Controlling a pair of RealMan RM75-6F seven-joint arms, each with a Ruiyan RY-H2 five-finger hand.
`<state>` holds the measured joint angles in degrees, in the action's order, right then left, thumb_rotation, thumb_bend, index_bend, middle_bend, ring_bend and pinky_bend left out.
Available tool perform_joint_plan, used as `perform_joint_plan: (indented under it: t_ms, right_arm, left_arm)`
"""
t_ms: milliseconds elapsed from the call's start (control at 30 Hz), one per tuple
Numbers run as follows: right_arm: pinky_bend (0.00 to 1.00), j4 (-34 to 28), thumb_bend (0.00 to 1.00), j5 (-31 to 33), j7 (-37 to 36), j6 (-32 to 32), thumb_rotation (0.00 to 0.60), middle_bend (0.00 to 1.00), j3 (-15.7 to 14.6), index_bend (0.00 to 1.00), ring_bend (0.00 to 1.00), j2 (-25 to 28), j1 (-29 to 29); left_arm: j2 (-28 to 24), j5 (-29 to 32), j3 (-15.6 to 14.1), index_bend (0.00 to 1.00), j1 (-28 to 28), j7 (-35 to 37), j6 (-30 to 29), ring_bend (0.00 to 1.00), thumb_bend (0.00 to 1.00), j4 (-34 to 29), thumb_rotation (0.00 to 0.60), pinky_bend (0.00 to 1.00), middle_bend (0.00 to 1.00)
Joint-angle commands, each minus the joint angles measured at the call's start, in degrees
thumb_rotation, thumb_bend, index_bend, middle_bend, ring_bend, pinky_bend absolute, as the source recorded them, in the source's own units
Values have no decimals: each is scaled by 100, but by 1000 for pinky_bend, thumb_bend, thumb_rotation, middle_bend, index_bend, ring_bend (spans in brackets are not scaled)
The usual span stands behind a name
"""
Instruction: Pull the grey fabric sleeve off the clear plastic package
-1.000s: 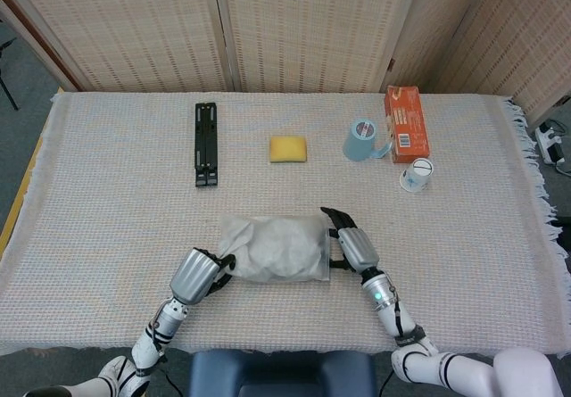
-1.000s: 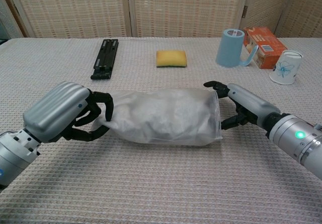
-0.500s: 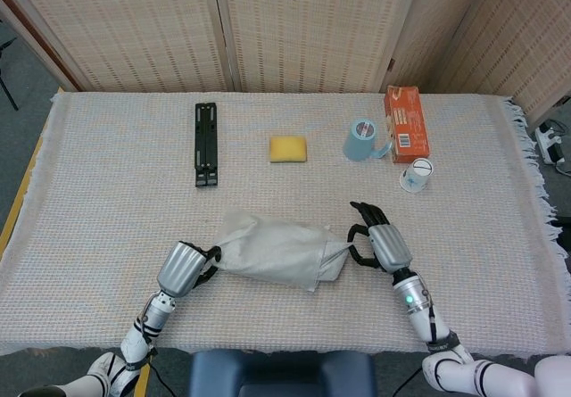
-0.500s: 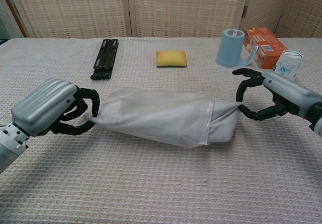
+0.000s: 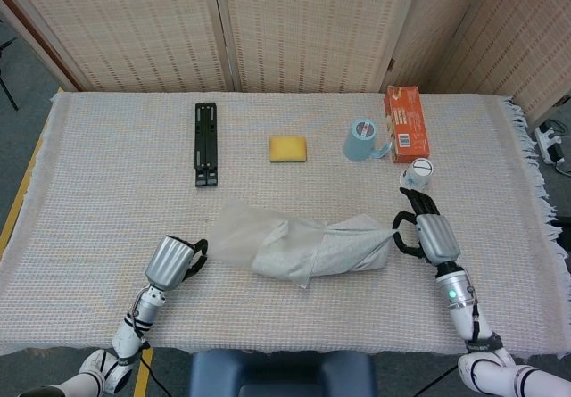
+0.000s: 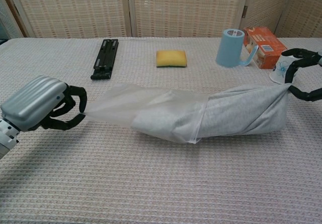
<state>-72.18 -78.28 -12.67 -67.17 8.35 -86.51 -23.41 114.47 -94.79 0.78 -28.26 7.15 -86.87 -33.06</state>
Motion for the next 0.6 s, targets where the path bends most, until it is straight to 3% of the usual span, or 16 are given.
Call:
perform_joint_plan:
  t_ms: [33,600]
  right_arm:
    - [0,1,499,2,-36,-29,600,60,5,665,0,65,39]
    - [0,162,499,565,-310,-422,600,60,375,665,0,874,559]
  left_arm:
    - [9,19,3,766,-4,24,13,1000,619,63,600,1000,1000]
    - [-546,456,265,767,234,205,0,1000,619,493,600,1000,1000]
